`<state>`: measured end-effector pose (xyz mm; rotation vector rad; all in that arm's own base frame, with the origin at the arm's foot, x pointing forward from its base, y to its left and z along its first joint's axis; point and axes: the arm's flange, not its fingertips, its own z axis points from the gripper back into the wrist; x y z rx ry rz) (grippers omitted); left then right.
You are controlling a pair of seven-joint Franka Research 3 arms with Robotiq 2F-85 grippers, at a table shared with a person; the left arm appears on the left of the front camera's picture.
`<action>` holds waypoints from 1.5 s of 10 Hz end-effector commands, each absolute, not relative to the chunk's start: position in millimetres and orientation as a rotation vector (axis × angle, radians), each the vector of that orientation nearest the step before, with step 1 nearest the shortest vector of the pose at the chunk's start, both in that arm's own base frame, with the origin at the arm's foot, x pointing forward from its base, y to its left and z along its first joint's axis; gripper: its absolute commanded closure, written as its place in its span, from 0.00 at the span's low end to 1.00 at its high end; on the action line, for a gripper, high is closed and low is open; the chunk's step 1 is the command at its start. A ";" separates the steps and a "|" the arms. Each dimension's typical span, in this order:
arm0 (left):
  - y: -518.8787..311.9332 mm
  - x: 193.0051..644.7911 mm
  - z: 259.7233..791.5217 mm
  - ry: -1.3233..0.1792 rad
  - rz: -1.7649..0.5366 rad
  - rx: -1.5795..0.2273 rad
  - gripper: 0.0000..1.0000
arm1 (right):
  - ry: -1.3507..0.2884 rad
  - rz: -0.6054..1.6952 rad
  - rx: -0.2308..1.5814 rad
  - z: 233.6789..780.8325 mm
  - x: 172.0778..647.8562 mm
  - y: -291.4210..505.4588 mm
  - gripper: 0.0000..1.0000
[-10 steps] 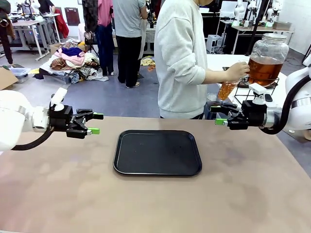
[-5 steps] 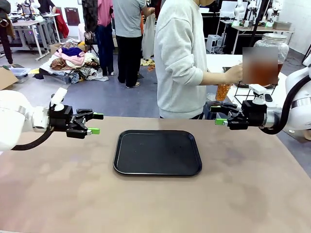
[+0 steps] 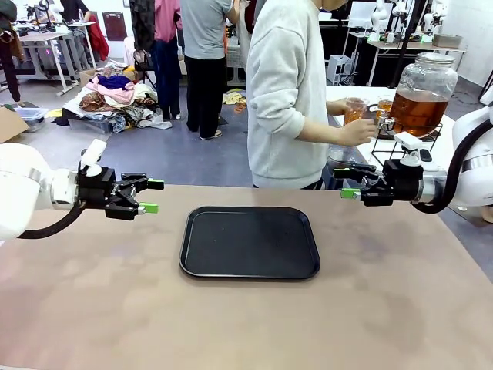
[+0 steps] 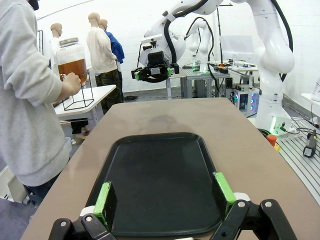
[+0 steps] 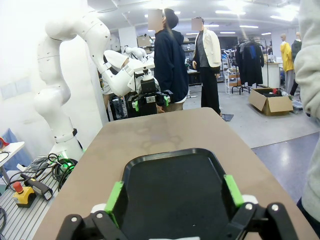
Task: Pour the drink into the iced cup.
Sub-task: Open the gripper to release the iced cup you were holding.
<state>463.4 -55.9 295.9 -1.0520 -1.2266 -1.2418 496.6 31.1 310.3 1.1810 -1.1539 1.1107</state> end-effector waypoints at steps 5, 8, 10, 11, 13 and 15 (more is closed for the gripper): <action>-58.1 463.8 298.0 -1.225 -1.231 -1.047 0.00 | -1.146 1.106 1.187 313.5 497.0 32.2 0.00; -58.1 463.8 298.0 -1.225 -1.231 -1.047 0.00 | -1.146 1.106 1.187 313.5 497.0 32.2 0.00; -58.1 463.8 298.0 -1.225 -1.231 -1.047 0.00 | -1.146 1.106 1.187 313.5 497.0 32.2 0.00; -58.1 463.8 298.0 -1.225 -1.231 -1.047 0.00 | -1.146 1.106 1.187 313.5 497.0 32.2 0.00; -58.1 463.8 298.0 -1.225 -1.231 -1.047 0.00 | -1.146 1.106 1.187 313.5 497.0 32.2 0.00; -58.1 463.8 298.0 -1.225 -1.231 -1.047 0.00 | -1.146 1.106 1.187 313.5 497.0 32.2 0.00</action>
